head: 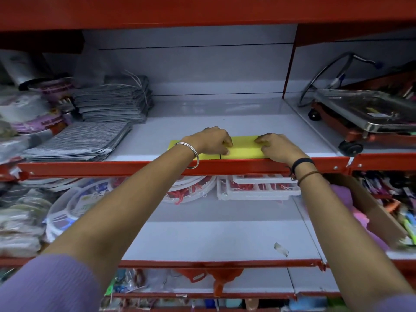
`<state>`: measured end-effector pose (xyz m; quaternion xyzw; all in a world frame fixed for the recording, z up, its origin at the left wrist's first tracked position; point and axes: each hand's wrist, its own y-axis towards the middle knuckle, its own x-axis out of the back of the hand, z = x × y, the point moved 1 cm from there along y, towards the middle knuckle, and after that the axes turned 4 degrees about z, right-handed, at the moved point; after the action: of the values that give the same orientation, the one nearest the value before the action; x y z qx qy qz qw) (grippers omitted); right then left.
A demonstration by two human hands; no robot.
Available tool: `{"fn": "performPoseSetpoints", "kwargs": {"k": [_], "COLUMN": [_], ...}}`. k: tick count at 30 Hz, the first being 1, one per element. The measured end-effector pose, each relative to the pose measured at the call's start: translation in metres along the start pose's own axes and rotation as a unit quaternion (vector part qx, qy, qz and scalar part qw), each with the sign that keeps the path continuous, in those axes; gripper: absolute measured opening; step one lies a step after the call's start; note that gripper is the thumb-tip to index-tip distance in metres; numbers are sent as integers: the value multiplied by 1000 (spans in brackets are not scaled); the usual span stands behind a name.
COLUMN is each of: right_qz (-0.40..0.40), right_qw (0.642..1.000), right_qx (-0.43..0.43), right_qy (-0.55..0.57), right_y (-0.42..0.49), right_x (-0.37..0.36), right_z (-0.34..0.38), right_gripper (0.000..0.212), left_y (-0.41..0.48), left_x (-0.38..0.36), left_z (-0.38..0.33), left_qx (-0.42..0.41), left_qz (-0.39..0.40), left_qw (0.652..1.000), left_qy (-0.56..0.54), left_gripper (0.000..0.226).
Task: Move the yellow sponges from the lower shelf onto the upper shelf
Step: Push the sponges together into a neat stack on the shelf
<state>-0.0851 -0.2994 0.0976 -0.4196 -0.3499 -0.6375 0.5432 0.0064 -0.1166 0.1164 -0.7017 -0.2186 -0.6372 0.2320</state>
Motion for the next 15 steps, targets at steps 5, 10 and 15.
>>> {"fn": "performPoseSetpoints", "kwargs": {"k": [5,10,15], "right_qz": [8,5,-2], "right_qw": [1000,1000,1000], "right_qx": [6,9,11], "right_qy": [8,16,27], "right_y": [-8,-14,-18], "right_x": [0,-2,-5], "right_z": [3,4,4], "right_gripper": [50,48,47], "left_y": [-10,-15,-17], "left_x": [0,-3,-6], "left_z": [-3,-5,-5], "left_qx": [-3,-3,-1], "left_qz": [-7,-15,-18], "left_qw": [1000,1000,999], "left_qy": [-4,-19,-29], "left_gripper": [36,36,35]}}
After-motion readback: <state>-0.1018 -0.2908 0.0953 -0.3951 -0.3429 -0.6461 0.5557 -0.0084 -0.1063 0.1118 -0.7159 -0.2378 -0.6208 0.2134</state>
